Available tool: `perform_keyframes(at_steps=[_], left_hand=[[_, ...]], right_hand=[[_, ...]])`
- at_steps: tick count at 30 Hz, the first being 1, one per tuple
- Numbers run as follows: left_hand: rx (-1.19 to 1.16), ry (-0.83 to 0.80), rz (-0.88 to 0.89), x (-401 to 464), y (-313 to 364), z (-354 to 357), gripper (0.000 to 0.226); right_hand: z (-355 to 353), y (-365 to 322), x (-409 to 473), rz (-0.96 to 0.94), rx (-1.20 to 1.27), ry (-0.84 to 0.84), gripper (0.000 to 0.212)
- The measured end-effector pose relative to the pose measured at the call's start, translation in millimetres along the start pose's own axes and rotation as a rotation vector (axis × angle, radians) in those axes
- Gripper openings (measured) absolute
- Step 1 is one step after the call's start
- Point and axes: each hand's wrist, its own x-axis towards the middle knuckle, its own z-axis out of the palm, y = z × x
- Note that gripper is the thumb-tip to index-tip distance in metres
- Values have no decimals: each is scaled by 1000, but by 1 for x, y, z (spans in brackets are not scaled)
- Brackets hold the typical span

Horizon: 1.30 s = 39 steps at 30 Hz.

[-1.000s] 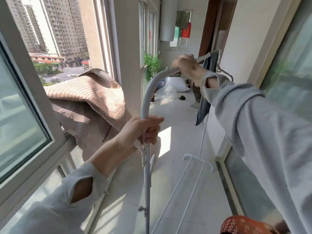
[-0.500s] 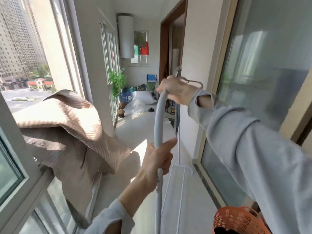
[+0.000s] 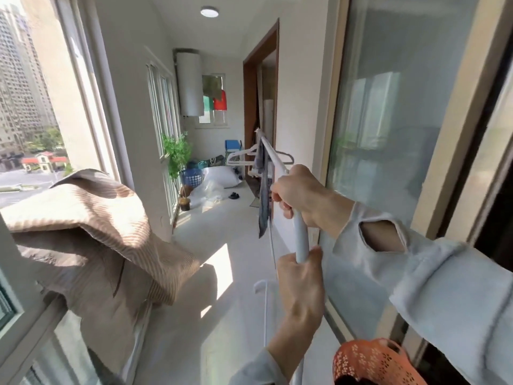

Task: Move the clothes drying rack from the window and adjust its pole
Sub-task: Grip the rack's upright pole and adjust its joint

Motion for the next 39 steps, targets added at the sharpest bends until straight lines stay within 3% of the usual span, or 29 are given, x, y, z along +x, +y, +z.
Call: perform_keyframes(at_steps=[8, 10, 12, 14, 16, 18, 21, 23, 25, 27, 31, 33, 35, 37, 39], left_hand=[[34, -7, 9, 12, 1, 24, 41], [56, -39, -3, 26, 3, 23, 44], [110, -88, 12, 37, 6, 15, 51], [220, -92, 132, 48, 9, 6, 64], [363, -48, 289, 62, 13, -3, 74], [466, 0, 425, 77, 21, -10, 62], [532, -14, 520, 100, 29, -14, 46], [447, -89, 455, 111, 30, -12, 46], [304, -225, 330, 120, 26, -10, 48], [258, -300, 231, 125, 22, -7, 49], [175, -329, 145, 132, 18, -1, 53], [155, -365, 131, 135, 17, 1, 58], [137, -391, 127, 139, 16, -1, 56], [126, -395, 124, 144, 17, -4, 54], [127, -393, 117, 154, 17, -9, 53]], right_hand=[[-32, 14, 16, -31, 76, -110, 11], [-37, 14, 26, -45, 60, -138, 9], [-43, 17, 35, -48, 27, -171, 24], [-53, 29, 40, -56, 105, -181, 33], [-61, 57, 41, -76, 183, -67, 27], [-57, 103, 33, -78, 84, 22, 19], [-16, 174, 3, 20, -31, -152, 27], [16, 207, -19, 27, -21, -222, 28], [38, 226, -25, 32, 54, -125, 26], [50, 229, -17, 45, 68, 18, 7], [66, 232, 1, 20, -22, 274, 46], [77, 235, 4, -35, -79, 519, 47], [88, 236, 7, -140, -157, 716, 31], [94, 242, 13, -187, -173, 709, 22], [102, 243, 20, -48, -15, 585, 21]])
